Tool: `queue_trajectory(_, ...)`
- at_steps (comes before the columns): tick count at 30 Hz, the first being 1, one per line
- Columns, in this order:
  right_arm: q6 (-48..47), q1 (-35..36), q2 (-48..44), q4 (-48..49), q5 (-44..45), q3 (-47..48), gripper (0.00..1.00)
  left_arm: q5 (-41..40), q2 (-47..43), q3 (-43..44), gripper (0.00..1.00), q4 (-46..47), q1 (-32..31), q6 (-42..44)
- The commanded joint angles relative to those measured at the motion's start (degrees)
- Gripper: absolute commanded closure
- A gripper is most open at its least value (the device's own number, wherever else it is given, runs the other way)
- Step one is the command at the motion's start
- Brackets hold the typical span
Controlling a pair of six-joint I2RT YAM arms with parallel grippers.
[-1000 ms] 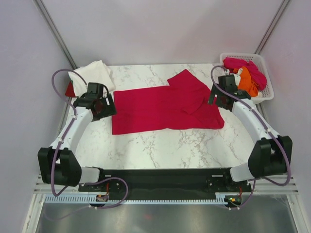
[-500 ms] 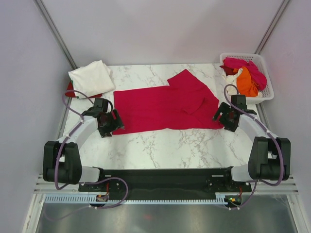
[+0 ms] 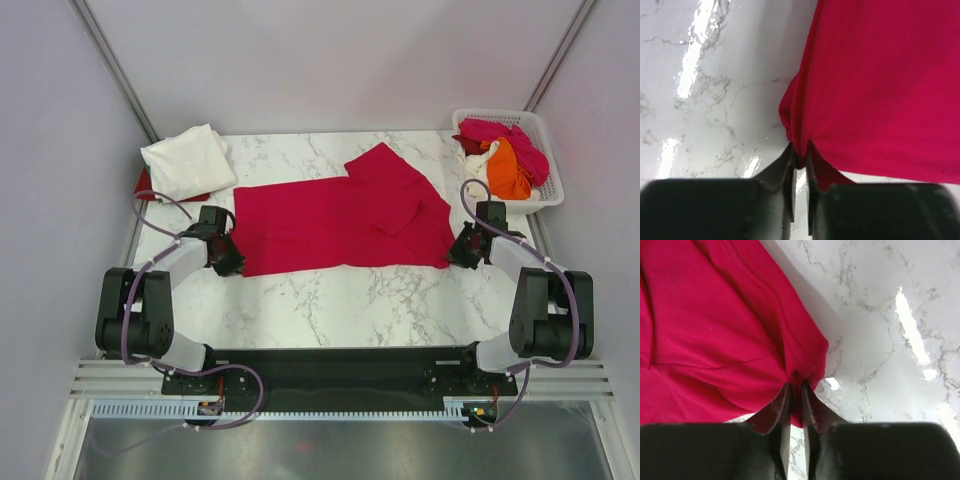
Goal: Fold and stack the t-shirts
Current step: Fold the tshirt
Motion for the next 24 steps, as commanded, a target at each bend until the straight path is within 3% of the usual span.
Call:
queue_trajectory(1, 0.1, -0.3, 0.8, 2.4, -0.8, -0.4, 0.83, -1.3, 2.9, -0.6, 0.9, 5.1, -0.2, -1.3)
queue_trajectory(2, 0.0, -0.3, 0.4, 2.3, -0.9, -0.4, 0.95, -1.4, 2.8, -0.6, 0.98, 4.9, -0.2, -1.2)
queue_trajectory(3, -0.1, -0.3, 0.2, 2.0, -0.9, -0.3, 1.0, -1.5, 2.4, -0.7, 0.98, 4.9, -0.1, -1.1)
queue_trajectory(9, 0.1, -0.7, -7.0, -2.9, -0.1, -0.4, 1.0, -5.6, -9.9, -1.4, 0.98, -1.8, 0.7, -1.7)
queue_trajectory(13, 0.1, -1.8, -14.7, -6.9, 2.5, -0.8, 0.93, -3.0, -16.9, -0.4, 0.98, -7.5, 5.0, -0.8)
queue_trajectory(17, 1.6, -3.4, -18.6, -10.0, 2.6, -2.2, 0.92, -1.7, -20.1, 0.9, 0.98, -12.7, 10.0, 1.1)
queue_trajectory(24, 3.5, -3.8, -25.4, -13.5, 1.8, -7.6, 0.94, 4.3, -25.4, 2.9, 0.97, -19.5, 10.8, 0.6)
